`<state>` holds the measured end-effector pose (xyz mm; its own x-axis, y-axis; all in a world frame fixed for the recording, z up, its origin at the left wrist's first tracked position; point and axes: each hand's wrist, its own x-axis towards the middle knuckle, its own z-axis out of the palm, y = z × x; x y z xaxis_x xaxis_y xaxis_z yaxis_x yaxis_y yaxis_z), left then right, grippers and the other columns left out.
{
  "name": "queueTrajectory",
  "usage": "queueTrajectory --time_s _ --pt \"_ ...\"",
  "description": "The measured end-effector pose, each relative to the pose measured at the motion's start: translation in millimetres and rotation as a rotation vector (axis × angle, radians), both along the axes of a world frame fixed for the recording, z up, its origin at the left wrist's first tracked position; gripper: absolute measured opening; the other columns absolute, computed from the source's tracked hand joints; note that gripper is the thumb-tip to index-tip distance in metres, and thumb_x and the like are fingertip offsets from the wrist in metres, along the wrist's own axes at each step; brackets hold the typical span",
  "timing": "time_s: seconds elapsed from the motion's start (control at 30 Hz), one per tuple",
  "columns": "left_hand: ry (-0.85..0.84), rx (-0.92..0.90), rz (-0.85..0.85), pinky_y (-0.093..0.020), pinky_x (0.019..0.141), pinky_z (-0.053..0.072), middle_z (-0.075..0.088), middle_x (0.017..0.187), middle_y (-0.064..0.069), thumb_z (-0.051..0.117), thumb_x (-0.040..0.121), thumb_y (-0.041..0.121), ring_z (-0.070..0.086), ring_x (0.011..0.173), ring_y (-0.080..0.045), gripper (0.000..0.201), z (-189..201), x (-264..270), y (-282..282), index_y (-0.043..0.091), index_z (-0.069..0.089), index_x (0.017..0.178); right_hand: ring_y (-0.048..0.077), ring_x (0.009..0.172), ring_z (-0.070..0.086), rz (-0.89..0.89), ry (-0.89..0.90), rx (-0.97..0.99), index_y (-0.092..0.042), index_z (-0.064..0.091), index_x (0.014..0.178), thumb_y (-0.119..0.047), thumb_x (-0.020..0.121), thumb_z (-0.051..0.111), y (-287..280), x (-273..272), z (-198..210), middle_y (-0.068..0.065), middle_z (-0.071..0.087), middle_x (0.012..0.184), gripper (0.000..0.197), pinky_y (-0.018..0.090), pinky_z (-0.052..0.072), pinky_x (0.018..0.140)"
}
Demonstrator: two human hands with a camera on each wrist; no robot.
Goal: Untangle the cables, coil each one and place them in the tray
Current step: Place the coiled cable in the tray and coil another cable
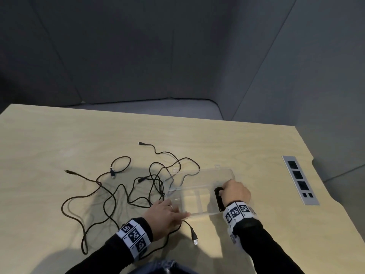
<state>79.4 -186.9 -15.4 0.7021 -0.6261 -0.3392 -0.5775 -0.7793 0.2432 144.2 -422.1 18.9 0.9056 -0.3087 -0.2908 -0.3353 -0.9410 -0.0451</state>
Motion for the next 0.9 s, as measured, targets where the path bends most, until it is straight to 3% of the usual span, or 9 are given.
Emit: queueTrajectory --time_s 0.13,0.27,0.33,0.4,0.47,0.6,0.7,0.8,0.9 --pt "-0.026 -0.022 0.011 -0.038 0.095 0.030 0.053 0.128 0.003 0.025 0.098 0.039 0.039 0.117 -0.024 0.044 -0.2 0.2 -2.8 0.042 0.028 0.142 0.024 0.092 0.064 0.134 -0.041 -0.083 -0.012 0.064 0.099 -0.017 0.093 0.048 7.7 -3.3 1.5 0.006 0.069 0.097 0.018 0.030 0.047 0.075" --pt "-0.021 -0.013 0.021 -0.036 0.097 0.029 0.055 0.126 0.002 0.020 0.095 0.040 0.040 0.117 -0.023 0.048 4.2 -1.0 -2.2 0.042 0.029 0.142 0.032 0.105 0.051 0.066 -0.079 0.175 0.001 0.055 0.111 -0.008 0.092 0.046 -1.6 -11.8 -11.1 0.015 0.052 0.112 0.023 0.039 0.047 0.085" --pt "-0.005 -0.019 0.025 -0.037 0.098 0.029 0.053 0.126 0.001 0.027 0.100 0.037 0.039 0.117 -0.023 0.043 7.2 -1.3 -0.8 0.042 0.028 0.142 0.033 0.092 0.057 0.017 -0.120 0.320 -0.005 0.049 0.105 -0.010 0.090 0.047 -7.7 -21.0 -22.2 0.015 0.055 0.105 0.016 0.044 0.051 0.081" --pt "-0.007 -0.024 0.009 -0.038 0.097 0.030 0.053 0.126 -0.001 0.030 0.101 0.033 0.038 0.118 -0.024 0.042 8.3 0.1 -0.5 0.042 0.029 0.142 0.026 0.074 0.057 -0.014 -0.128 0.303 -0.006 0.050 0.093 -0.009 0.089 0.050 -12.1 -19.9 -25.7 0.014 0.061 0.089 0.005 0.036 0.052 0.070" --pt "-0.005 -0.008 -0.006 -0.039 0.097 0.030 0.053 0.127 -0.001 0.031 0.100 0.031 0.037 0.119 -0.024 0.043 7.8 0.8 -1.7 0.041 0.029 0.142 0.022 0.068 0.051 -0.072 -0.074 0.229 -0.001 0.059 0.090 -0.009 0.089 0.057 -11.1 -8.8 -20.3 0.011 0.059 0.082 0.008 0.025 0.043 0.063" --pt "-0.024 -0.006 0.000 -0.040 0.097 0.032 0.055 0.128 0.001 0.032 0.100 0.028 0.040 0.118 -0.024 0.045 3.2 8.6 -7.7 0.042 0.029 0.143 0.027 0.084 0.064 -0.038 0.000 0.079 0.000 0.065 0.094 -0.010 0.088 0.059 -2.1 8.8 -3.8 0.014 0.067 0.094 0.012 0.026 0.049 0.067" --pt "-0.089 0.003 -0.040 -0.039 0.095 0.039 0.059 0.121 -0.007 0.034 0.098 0.026 0.048 0.113 -0.029 0.044 -1.4 16.5 -15.5 0.035 0.036 0.141 0.028 0.091 0.065 -0.021 -0.027 0.091 -0.001 0.063 0.099 -0.008 0.087 0.060 -2.2 20.0 4.1 0.014 0.068 0.100 0.014 0.027 0.051 0.073" --pt "-0.112 -0.142 -0.042 -0.037 0.090 0.048 0.062 0.118 -0.006 0.035 0.092 0.036 0.055 0.108 -0.027 0.045 -2.0 16.1 -9.5 0.026 0.046 0.135 0.027 0.094 0.065 -0.032 -0.030 0.172 -0.002 0.068 0.098 -0.022 0.079 0.073 -13.9 22.3 15.3 0.012 0.070 0.100 0.028 0.029 0.053 0.082" --pt "-0.166 -0.388 0.084 -0.029 0.086 0.050 0.063 0.112 0.007 0.042 0.082 0.038 0.059 0.102 -0.014 0.041 -7.0 12.6 11.8 0.032 0.054 0.120 0.025 0.111 0.057 0.147 -0.227 0.211 -0.010 0.061 0.118 -0.021 0.087 0.062 -17.6 -2.7 12.3 0.010 0.058 0.123 0.033 0.032 0.046 0.095"
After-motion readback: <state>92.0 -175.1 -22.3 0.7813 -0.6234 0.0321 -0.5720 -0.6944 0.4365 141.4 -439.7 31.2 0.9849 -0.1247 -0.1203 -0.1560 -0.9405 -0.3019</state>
